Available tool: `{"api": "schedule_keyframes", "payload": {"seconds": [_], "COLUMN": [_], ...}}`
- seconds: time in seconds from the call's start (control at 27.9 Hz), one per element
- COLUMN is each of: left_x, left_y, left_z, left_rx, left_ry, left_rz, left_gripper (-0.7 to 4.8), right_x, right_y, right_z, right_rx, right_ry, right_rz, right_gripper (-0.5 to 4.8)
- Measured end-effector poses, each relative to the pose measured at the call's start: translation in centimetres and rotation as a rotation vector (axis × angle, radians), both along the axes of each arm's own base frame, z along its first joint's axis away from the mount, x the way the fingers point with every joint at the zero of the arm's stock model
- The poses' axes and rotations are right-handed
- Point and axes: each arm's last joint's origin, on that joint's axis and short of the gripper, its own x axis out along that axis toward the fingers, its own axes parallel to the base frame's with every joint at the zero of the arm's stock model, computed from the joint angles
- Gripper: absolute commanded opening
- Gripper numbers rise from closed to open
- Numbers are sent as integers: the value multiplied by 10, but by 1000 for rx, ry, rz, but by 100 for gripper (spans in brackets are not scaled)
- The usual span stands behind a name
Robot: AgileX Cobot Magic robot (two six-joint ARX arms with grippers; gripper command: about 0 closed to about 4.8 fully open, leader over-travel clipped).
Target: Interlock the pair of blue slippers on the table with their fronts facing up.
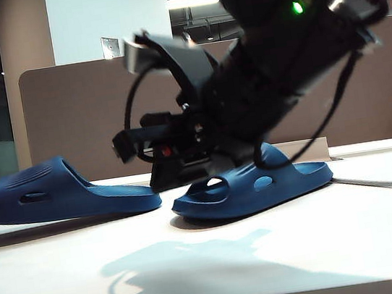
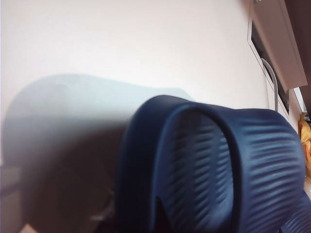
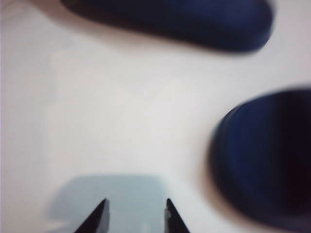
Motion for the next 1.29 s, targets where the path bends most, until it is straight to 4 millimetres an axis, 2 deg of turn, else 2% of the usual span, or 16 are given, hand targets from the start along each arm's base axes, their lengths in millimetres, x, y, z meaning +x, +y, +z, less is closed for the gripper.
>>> {"api": "schedule_keyframes", "payload": {"seconds": [0.07, 0.18, 0.22, 0.25, 0.32, 0.57, 0.93, 1.29], "left_x": [0, 0, 1, 1, 2, 3, 3, 3], "left_y": [0, -2, -2, -4, -5, -10, -10, -10], "left_z": [0, 0, 0, 0, 0, 0, 0, 0], "left_rx": [0, 0, 0, 0, 0, -1, -2, -2], "left_ry": [0, 0, 0, 0, 0, 0, -1, -1], "left_rz": [-1, -6, -8, -13, -18, -35, -36, -36], "left_gripper": [-6, -6, -6, -6, -6, -6, -6, -6], "right_x": [-4, -3, -2, 0, 7, 26, 45, 49], "right_y": [5, 8, 9, 9, 6, -7, 21, 24], "right_z": [4, 7, 8, 10, 12, 10, -4, -17], "right_rx": [-157, -314, -356, -415, -471, -534, -622, -726], "right_ry": [-168, -282, -309, -344, -378, -384, -371, -398], "right_rz": [39, 118, 132, 133, 121, 109, 184, 224], "right_gripper": [149, 159, 208, 230, 234, 234, 234, 234]}}
